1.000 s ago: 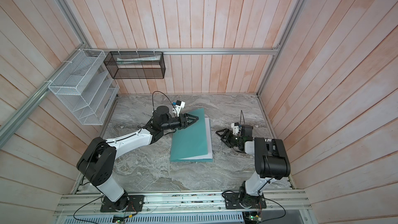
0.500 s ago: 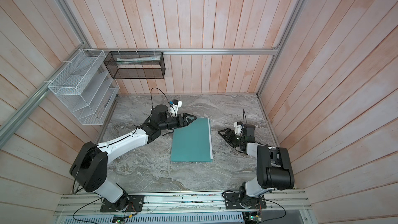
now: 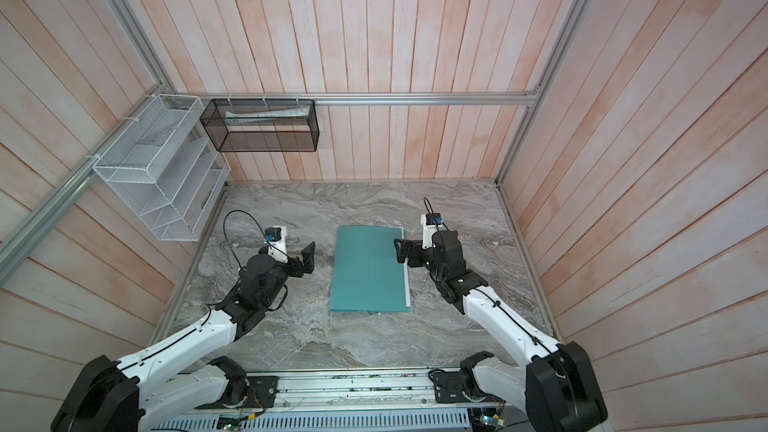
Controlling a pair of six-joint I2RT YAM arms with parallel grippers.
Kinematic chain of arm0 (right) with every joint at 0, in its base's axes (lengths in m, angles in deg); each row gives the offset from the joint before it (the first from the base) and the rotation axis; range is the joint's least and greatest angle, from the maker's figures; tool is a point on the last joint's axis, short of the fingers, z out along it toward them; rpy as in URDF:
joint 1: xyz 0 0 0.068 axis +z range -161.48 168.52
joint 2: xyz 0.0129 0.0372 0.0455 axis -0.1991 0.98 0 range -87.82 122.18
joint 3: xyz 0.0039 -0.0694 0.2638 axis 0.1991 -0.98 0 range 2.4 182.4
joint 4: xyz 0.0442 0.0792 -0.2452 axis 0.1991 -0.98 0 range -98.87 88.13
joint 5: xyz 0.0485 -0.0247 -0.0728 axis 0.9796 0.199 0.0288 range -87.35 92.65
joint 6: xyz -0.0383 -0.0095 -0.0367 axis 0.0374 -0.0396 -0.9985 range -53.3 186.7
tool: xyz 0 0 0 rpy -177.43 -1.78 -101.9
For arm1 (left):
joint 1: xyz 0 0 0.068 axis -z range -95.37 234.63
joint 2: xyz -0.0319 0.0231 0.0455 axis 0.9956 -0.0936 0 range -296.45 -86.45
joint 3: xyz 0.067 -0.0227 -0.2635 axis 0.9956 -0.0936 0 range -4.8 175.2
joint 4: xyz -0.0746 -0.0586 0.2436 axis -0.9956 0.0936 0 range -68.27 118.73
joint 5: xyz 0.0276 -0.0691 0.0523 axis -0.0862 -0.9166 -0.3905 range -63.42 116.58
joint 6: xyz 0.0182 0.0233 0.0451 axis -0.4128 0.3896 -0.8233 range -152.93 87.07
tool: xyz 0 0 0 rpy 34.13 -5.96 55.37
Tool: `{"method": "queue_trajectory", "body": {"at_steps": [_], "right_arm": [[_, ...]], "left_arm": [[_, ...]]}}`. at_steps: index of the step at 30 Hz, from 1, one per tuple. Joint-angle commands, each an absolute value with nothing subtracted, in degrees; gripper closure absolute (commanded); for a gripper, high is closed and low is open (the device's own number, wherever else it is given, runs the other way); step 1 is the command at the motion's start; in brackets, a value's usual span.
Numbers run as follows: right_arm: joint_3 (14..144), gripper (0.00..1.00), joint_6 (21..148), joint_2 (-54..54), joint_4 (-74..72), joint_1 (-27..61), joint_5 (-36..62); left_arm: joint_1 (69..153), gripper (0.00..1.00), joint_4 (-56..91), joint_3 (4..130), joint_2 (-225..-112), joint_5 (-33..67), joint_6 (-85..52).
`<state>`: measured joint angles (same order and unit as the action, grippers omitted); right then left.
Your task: Put the files into the folder
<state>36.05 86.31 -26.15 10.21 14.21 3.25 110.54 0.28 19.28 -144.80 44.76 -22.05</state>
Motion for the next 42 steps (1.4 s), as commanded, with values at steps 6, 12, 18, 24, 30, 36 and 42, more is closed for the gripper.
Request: {"method": "queue_trajectory", "body": {"at_steps": [6, 12, 18, 24, 30, 36, 42], "right_arm": [[38.35, 0.02, 78.77, -22.52, 13.47, 14.78, -11.30], [37.43, 0.02, 78.36, -18.93, 16.51, 13.23, -15.15], [31.11, 0.02, 77.92, -21.82, 23.13, 9.11, -17.29], [28.14, 0.02, 76.16, -22.62, 26.61, 2.78, -22.21], [25.89, 0.02, 74.01, -18.33, 34.73, -4.87, -20.92], [21.45, 0.02, 68.54, -3.17, 58.36, -8.06, -21.08], [14.86, 0.02, 70.27, 0.14, 71.27, -11.65, -10.31]], "left_arm": [[91.62, 0.00, -21.77, 5.06, -144.62, 47.91, -25.04], [86.35, 0.00, -37.64, 6.12, -160.41, 42.73, -26.66], [82.56, 0.00, -40.64, 9.21, -168.75, 36.69, -25.68], [83.56, 0.00, -42.27, 11.14, -173.96, 32.96, -28.18], [83.75, 0.00, -45.16, 10.29, -175.13, 33.37, -29.41], [83.86, 0.00, -43.21, 10.69, -174.43, 33.59, -29.38], [84.45, 0.00, -42.92, 11.18, -174.63, 34.30, -29.93]]}}
